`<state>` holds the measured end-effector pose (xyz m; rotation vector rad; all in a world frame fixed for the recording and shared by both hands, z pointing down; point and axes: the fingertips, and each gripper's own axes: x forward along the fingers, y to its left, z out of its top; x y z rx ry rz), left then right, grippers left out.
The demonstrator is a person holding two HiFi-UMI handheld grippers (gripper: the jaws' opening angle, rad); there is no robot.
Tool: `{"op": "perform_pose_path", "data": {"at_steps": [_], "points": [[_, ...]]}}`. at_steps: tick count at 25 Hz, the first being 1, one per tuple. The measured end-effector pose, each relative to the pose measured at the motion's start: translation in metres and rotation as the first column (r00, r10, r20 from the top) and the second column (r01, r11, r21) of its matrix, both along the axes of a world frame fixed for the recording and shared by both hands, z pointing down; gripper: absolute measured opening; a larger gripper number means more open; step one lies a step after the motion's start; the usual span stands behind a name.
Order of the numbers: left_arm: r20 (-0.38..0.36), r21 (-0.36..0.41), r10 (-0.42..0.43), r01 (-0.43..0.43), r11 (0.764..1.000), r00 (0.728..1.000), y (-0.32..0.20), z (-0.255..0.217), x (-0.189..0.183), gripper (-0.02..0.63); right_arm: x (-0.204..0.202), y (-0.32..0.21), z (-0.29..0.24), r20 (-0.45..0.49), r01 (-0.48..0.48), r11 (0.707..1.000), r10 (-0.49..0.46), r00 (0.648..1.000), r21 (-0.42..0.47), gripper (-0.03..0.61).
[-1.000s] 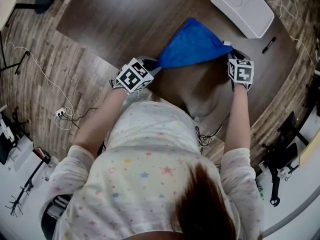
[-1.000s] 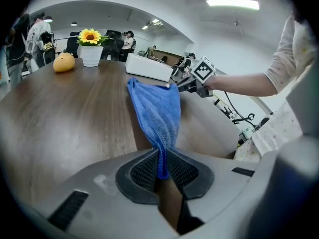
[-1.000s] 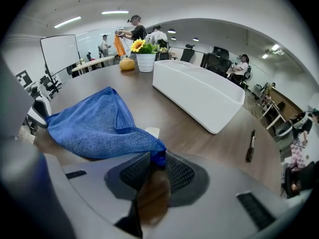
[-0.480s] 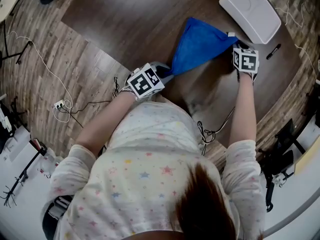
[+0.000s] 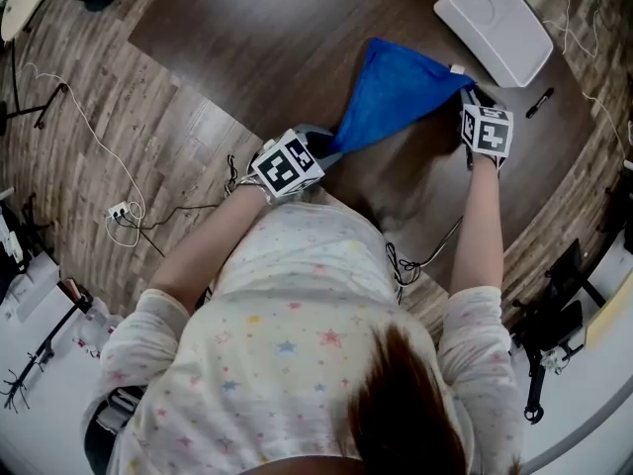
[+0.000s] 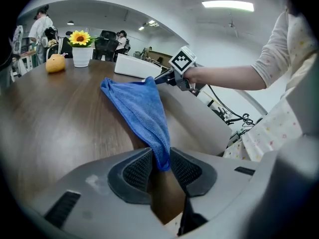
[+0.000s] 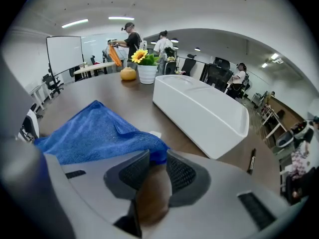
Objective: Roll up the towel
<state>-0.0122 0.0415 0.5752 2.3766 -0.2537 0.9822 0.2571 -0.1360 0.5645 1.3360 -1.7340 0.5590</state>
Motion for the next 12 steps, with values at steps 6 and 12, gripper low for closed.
{"op": "perform_pose_path", "data": {"at_steps": [6,12], "points": [[0.004,0.021,-0.058,0.058,0.998,0.998,-0.006,-0.002,-0.022,0.107,-0.012,0.032,-0.025,0.068,-0.005,0.997,0.000,0.998,0.079,0.112],[0.003,0.062,-0.074,0.073,0.995,0.997,-0.005,-0.006,-0.021,0.107,-0.044,0.070,-0.047,0.172,-0.017,0.991,-0.006,0.985,0.132,0.112]]}}
